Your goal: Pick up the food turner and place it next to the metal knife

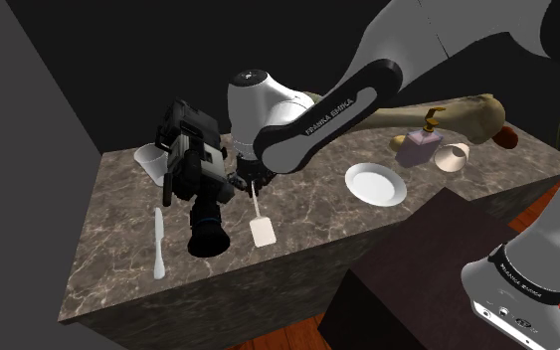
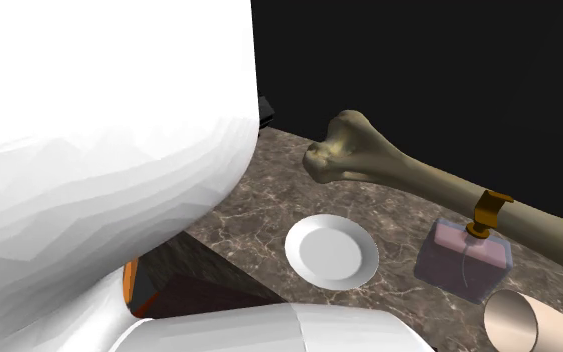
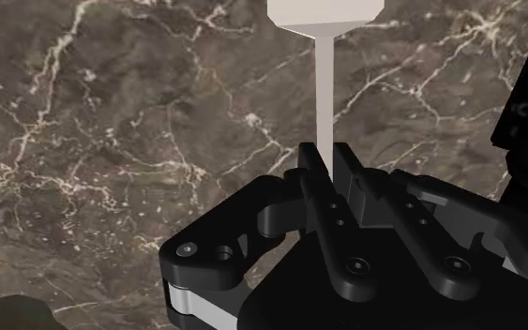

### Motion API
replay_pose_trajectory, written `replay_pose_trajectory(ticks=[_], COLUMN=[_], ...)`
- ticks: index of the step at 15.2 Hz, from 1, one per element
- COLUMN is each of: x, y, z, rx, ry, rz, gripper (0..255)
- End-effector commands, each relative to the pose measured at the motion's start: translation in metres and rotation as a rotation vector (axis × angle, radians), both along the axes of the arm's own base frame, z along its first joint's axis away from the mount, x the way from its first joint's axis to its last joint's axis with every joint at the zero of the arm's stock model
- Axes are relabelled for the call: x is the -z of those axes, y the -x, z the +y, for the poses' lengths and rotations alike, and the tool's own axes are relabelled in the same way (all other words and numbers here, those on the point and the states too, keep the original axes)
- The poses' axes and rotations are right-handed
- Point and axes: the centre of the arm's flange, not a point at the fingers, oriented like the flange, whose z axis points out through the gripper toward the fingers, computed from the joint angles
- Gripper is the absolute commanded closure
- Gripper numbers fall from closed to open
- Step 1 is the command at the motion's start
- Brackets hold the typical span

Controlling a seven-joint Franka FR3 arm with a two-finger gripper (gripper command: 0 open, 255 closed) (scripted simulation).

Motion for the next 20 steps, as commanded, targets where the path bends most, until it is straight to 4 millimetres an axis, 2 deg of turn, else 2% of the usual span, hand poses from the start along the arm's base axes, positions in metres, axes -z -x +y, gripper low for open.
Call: replay_pose_trajectory(ticks=[1, 12, 20], x=[0.01, 0.068, 0.068], y=[0.001, 0.001, 0.002], z=[0.003, 0.003, 0.003], rx=[0.001, 0.001, 0.001], ry=[0.0, 0.0, 0.0], rz=[0.0, 0.0, 0.0], gripper=[255, 255, 255])
